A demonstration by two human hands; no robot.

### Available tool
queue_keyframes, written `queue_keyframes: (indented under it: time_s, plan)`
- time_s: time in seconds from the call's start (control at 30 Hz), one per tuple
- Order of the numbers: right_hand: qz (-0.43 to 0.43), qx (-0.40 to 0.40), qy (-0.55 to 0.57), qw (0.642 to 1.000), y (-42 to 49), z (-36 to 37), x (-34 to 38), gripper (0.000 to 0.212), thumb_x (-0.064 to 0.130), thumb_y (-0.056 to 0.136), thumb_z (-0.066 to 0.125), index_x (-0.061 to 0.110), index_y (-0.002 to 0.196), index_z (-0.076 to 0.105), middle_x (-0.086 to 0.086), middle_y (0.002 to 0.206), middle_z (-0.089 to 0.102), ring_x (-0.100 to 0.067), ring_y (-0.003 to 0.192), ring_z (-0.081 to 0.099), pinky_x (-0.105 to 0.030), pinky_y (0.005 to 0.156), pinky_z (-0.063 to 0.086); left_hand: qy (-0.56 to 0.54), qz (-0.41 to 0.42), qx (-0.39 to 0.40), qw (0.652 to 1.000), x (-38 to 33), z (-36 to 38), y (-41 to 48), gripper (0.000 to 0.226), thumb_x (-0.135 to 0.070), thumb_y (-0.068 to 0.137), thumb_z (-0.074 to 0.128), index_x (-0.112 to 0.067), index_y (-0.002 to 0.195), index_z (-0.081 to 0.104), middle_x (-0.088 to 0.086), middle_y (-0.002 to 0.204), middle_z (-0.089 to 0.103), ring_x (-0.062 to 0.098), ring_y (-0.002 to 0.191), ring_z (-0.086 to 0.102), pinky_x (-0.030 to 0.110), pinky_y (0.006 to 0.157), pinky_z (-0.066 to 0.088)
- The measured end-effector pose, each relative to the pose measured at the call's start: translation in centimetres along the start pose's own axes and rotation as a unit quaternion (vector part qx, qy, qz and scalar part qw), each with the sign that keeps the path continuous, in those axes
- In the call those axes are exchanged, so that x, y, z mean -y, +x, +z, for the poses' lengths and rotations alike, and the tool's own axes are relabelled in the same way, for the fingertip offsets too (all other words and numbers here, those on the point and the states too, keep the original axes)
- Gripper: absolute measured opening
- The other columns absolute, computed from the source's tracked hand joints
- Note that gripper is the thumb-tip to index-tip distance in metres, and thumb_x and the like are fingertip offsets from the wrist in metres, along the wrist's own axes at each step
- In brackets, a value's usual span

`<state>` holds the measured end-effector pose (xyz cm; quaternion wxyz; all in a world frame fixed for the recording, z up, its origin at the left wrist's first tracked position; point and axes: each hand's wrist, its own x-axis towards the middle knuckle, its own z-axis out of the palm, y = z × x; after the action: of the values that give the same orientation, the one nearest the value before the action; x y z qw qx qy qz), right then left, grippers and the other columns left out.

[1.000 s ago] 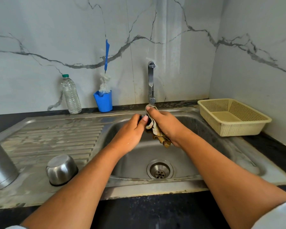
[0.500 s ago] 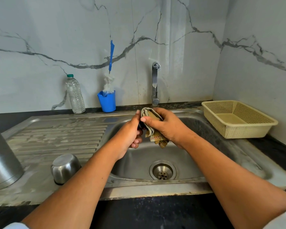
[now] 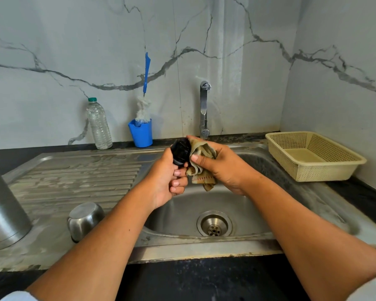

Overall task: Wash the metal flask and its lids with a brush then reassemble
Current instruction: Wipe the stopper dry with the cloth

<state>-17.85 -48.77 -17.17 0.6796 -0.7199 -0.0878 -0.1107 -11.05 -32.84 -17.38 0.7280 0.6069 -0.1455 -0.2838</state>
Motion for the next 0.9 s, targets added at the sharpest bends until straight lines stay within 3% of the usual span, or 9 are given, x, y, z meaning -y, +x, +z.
queue_keyframes:
  time_s: [0.03,0.1,0.23,0.47,0.53,0.6,0.67,0.73,0.9]
  plan:
    - [0.017,0.001,0.021,1.0,-0.1,0.1,0.0,0.042,0.021,0.1,0.064,0.028,0.141,0.059,-0.009,0.105,0.074,-0.022,0.082,0.072,-0.032,0.054,0.055,0.005,0.008,-0.003,1.0,0.0,0.0,0.0,0.055,-0.06,0.106,0.032,-0.017,0.077,0.05,-0.006,0.057,0.028,0.008,0.041,0.022,0.02,0.033,0.018]
    - [0.044,0.003,0.035,0.998,-0.2,0.3,-0.1,0.032,0.034,0.101,0.061,0.022,0.131,0.064,-0.016,0.1,0.071,-0.03,0.079,0.066,-0.035,0.055,0.05,0.02,0.025,-0.014,0.999,0.0,0.0,0.1,0.055,-0.058,0.107,0.03,-0.016,0.077,0.049,-0.005,0.056,0.028,0.009,0.042,0.022,0.021,0.035,0.017]
    - [0.097,0.004,0.048,0.994,-0.1,0.4,0.0,0.039,0.05,0.103,0.051,0.016,0.117,0.067,-0.012,0.092,0.071,-0.026,0.076,0.065,-0.035,0.057,0.046,0.114,0.059,-0.054,0.99,0.4,0.1,0.1,0.055,-0.062,0.106,0.031,-0.016,0.079,0.048,-0.006,0.053,0.032,0.01,0.043,0.025,0.023,0.04,0.018]
    - [0.127,-0.022,-0.004,0.992,0.0,0.7,0.4,0.05,0.051,0.107,0.04,0.009,0.124,0.061,-0.018,0.101,0.073,-0.027,0.088,0.07,-0.04,0.077,0.06,0.34,0.115,-0.09,0.929,0.8,0.4,0.3,0.056,-0.062,0.107,0.023,-0.025,0.077,0.052,-0.003,0.059,0.044,0.013,0.057,0.041,0.031,0.057,0.033]
    - [0.102,-0.055,-0.07,0.991,0.1,0.8,0.3,0.044,0.051,0.106,0.041,0.015,0.119,0.063,-0.017,0.103,0.075,-0.03,0.094,0.073,-0.047,0.092,0.059,0.382,0.136,-0.1,0.908,0.9,0.5,0.4,0.056,-0.061,0.107,0.021,-0.026,0.085,0.059,0.01,0.069,0.056,0.012,0.063,0.046,0.032,0.063,0.036]
    - [0.04,-0.08,-0.151,0.984,0.1,1.1,0.4,0.031,0.044,0.106,0.046,0.021,0.114,0.065,-0.008,0.101,0.075,-0.025,0.096,0.073,-0.046,0.094,0.058,0.404,0.137,-0.105,0.899,0.8,0.9,0.2,0.055,-0.059,0.108,0.022,-0.027,0.091,0.062,0.016,0.093,0.066,0.015,0.067,0.051,0.032,0.064,0.037]
    - [-0.023,-0.074,-0.223,0.972,0.0,1.3,0.4,0.02,0.034,0.106,0.052,0.024,0.117,0.066,0.001,0.1,0.072,-0.016,0.095,0.07,-0.035,0.088,0.058,0.398,0.112,-0.1,0.905,0.9,1.0,0.0,0.053,-0.059,0.108,0.022,-0.028,0.091,0.062,0.021,0.081,0.06,0.023,0.065,0.053,0.033,0.062,0.035]
    - [-0.045,-0.066,-0.243,0.967,0.1,1.4,0.4,0.023,0.027,0.104,0.056,0.024,0.125,0.065,0.008,0.102,0.071,-0.007,0.096,0.067,-0.023,0.084,0.054,0.346,0.081,-0.081,0.931,1.2,1.0,0.0,0.052,-0.06,0.107,0.023,-0.025,0.087,0.056,0.004,0.065,0.044,0.016,0.055,0.04,0.029,0.055,0.031]
    - [-0.083,-0.093,-0.192,0.973,0.4,1.1,-0.1,0.033,0.013,0.099,0.064,0.017,0.131,0.067,0.006,0.116,0.072,-0.003,0.109,0.066,-0.016,0.093,0.053,0.179,0.02,-0.068,0.981,1.4,0.9,0.5,0.046,-0.058,0.106,0.035,-0.019,0.09,0.052,-0.006,0.06,0.037,0.008,0.046,0.031,0.024,0.044,0.024]
